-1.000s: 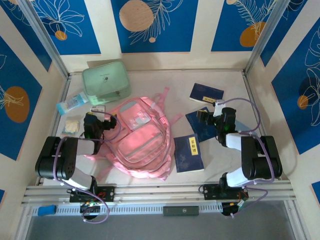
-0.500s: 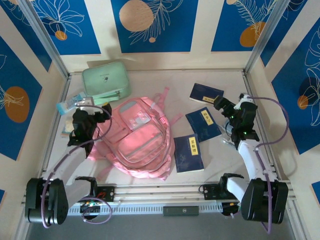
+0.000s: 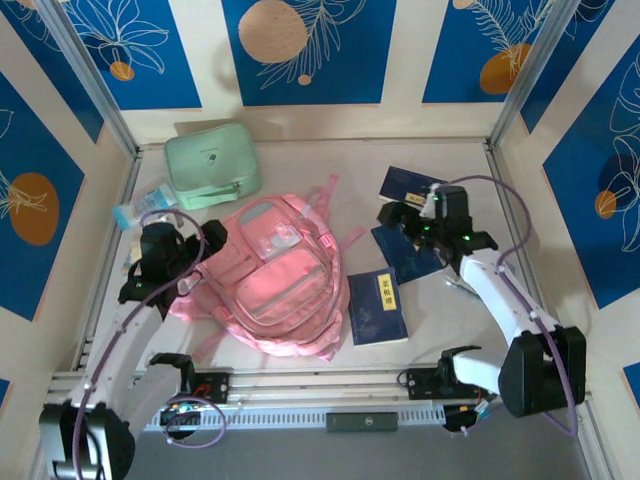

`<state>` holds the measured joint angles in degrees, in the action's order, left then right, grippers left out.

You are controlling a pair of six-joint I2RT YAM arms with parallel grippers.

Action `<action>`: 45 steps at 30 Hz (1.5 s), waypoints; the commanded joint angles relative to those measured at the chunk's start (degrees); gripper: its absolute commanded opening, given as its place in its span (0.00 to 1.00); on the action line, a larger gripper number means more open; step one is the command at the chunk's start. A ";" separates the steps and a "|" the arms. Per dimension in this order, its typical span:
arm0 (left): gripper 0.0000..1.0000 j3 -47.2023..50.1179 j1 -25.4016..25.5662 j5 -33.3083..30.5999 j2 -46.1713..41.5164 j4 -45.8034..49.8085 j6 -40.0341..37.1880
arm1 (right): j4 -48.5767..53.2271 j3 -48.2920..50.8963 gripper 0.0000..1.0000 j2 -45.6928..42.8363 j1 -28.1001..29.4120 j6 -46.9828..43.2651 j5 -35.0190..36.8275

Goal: Pack the student bag
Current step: Pick up the student bag at the center of the table.

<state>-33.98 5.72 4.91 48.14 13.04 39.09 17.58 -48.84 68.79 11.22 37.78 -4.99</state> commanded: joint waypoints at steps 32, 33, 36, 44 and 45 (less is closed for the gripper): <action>0.99 11.81 8.06 5.90 -6.69 16.21 15.70 | 16.30 -38.78 0.62 48.91 22.09 -9.65 -3.49; 0.99 12.00 8.33 5.92 -6.23 15.51 15.89 | 15.91 -38.75 0.54 48.48 22.18 -9.89 -4.26; 0.99 12.17 9.58 5.40 -5.18 14.53 16.19 | 13.95 -37.42 0.32 46.10 22.41 -10.30 -6.10; 0.99 13.59 13.98 3.36 -4.05 6.74 19.23 | 13.03 -35.84 0.00 37.61 23.32 -11.89 -8.98; 0.99 13.62 14.27 3.35 -3.85 5.17 19.61 | 13.00 -35.44 0.00 35.76 23.32 -11.73 -8.77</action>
<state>-21.15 18.24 6.48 43.59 26.09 56.42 32.73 -84.38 111.59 33.06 26.13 -7.79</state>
